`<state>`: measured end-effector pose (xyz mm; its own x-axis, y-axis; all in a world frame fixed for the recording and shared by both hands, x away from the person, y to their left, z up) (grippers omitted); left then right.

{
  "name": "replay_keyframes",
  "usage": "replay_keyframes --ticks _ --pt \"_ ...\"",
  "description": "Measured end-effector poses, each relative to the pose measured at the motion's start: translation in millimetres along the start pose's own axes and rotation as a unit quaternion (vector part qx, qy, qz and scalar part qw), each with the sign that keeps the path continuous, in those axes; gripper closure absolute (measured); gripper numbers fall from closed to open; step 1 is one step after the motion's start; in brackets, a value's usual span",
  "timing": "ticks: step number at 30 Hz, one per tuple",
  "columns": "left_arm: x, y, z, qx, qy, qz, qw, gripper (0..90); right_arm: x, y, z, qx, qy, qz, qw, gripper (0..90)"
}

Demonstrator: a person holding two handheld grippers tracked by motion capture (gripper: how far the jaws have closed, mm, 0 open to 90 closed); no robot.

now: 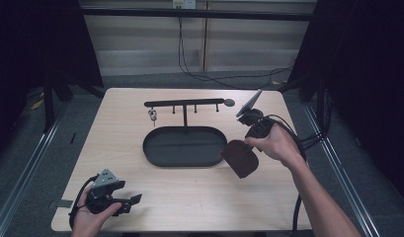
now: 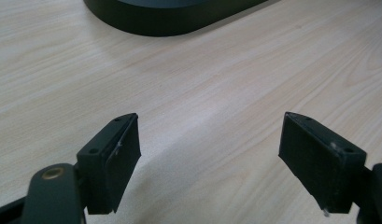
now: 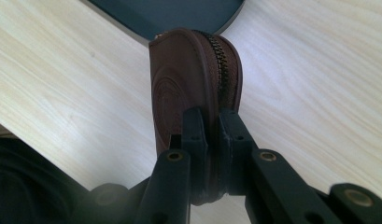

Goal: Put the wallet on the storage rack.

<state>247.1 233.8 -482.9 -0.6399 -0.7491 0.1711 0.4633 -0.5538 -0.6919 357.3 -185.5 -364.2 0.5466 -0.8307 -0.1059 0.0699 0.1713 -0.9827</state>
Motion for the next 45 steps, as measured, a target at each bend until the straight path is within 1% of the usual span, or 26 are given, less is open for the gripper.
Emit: replay_keyframes --ticks 1,2,3,4,5,7,10,16,18,20,21,22,23,25,27,28,32,34,39,40,42,45 --pt "-0.5 -0.3 0.1 -0.002 0.001 0.0 1.0 20.5 0.4 -0.5 1.2 -0.001 -0.004 -0.003 1.0 82.5" --pt "-0.9 -0.1 0.1 -0.002 -0.001 -0.002 1.0 20.5 0.6 -0.3 2.3 0.002 -0.008 -0.001 1.0 82.5" --pt "-1.3 0.0 0.1 -0.002 -0.001 0.0 1.0 20.4 0.2 -1.3 3.7 -0.002 -0.006 0.001 1.0 82.5" --pt "-1.1 0.5 0.1 0.0 -0.005 0.0 1.0 20.3 0.3 -1.5 4.6 0.0 -0.005 0.001 1.0 82.5" --pt "-1.1 0.9 0.1 -0.001 -0.006 0.0 1.0 20.3 0.9 -2.2 5.8 -0.001 -0.008 -0.001 1.0 82.6" --pt "-1.0 0.8 0.3 -0.002 -0.004 0.0 1.0 20.3 1.0 -3.1 8.6 -0.002 -0.004 -0.001 1.0 82.5" --pt "-1.4 1.4 0.5 -0.006 -0.001 -0.001 1.0 20.3 1.3 -4.2 12.7 -0.001 -0.003 0.001 1.0 82.5" --pt "-1.2 2.7 0.9 -0.007 -0.007 -0.004 0.9999 19.9 3.1 -5.5 21.4 0.001 -0.002 -0.001 1.0 82.5" --pt "-2.1 2.4 1.0 -0.008 -0.006 -0.002 1.0 19.7 3.2 -7.0 24.9 0.002 -0.001 -0.002 1.0 82.5" --pt "-1.6 2.4 0.9 -0.003 -0.011 -0.003 0.9999 19.7 3.4 -9.0 29.0 0.005 -0.001 0.001 1.0 82.5" --pt "-1.4 2.4 0.9 -0.003 -0.011 -0.004 0.9999 19.7 3.4 -10.5 31.4 0.007 0.0 -0.002 1.0 82.5" --pt "-1.3 2.3 1.0 -0.003 -0.011 -0.004 0.9999 19.7 3.3 -10.8 32.7 0.008 0.001 -0.001 1.0 82.5" --pt "-1.8 1.9 0.9 -0.006 -0.006 -0.004 1.0 19.7 3.0 -11.7 34.8 0.01 0.003 0.001 0.9999 82.4" --pt "-1.4 2.0 0.8 -0.006 -0.007 -0.005 0.9999 19.7 1.4 -11.7 38.2 0.018 0.002 0.007 0.9998 82.4" --pt "-1.4 1.5 0.9 -0.007 -0.002 -0.005 1.0 19.7 0.4 -10.5 40.7 0.021 0.001 0.005 0.9998 82.4" --pt "-1.3 1.3 0.9 -0.007 -0.001 -0.004 1.0 19.7 0.2 -10.4 41.8 0.019 0.001 0.004 0.9998 82.5" --pt "-1.0 1.0 0.8 -0.006 -0.003 -0.005 1.0 19.7 1.4 -7.2 47.6 0.029 0.01 0.016 0.9994 82.5" --pt "-1.3 1.0 0.9 -0.006 -0.003 -0.006 1.0 19.7 2.9 -6.4 50.0 0.034 0.016 0.029 0.9989 82.5" --pt "-1.2 0.3 0.6 -0.006 -0.002 -0.007 1.0 19.7 5.1 -4.2 55.1 0.048 0.027 0.037 0.9978 82.5" --pt "-1.1 0.2 0.6 -0.004 -0.003 -0.007 1.0 19.7 5.7 -3.4 55.8 0.054 0.028 0.039 0.9974 82.5" --pt "-1.7 0.0 0.6 -0.003 -0.003 -0.005 1.0 19.7 6.3 -2.2 56.7 0.057 0.035 0.044 0.9968 82.5" --pt "-1.7 -0.1 0.5 -0.003 -0.004 -0.004 1.0 19.7 8.4 1.0 57.9 0.07 0.04 0.047 0.9956 82.5"
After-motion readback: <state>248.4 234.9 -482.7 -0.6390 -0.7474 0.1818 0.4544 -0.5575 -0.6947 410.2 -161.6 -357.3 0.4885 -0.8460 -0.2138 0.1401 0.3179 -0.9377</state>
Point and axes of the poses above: each handheld gripper's, and its own axes: y roughly forward along the jaws, z roughly out of its top, x roughly to its right, the point moved 2 cm from there along y, roughly forward along the jaws, and after that the axes turned 2 degrees about -y, right-handed, at the moved point
